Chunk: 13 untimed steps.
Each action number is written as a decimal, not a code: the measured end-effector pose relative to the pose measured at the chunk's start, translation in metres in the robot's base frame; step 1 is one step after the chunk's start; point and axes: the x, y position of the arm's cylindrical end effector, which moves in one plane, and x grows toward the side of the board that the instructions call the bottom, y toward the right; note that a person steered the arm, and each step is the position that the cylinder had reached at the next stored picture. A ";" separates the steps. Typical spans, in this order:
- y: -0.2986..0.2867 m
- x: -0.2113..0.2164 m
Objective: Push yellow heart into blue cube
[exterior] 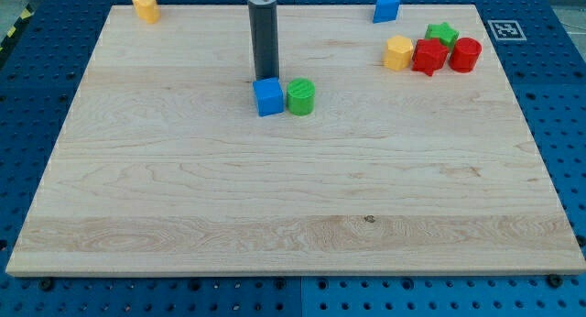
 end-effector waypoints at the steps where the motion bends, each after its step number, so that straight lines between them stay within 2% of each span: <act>1: -0.028 -0.013; 4: -0.130 -0.045; 5: -0.149 -0.084; 7: -0.195 -0.094; 9: -0.250 -0.127; 10: -0.264 -0.151; 13: -0.251 -0.166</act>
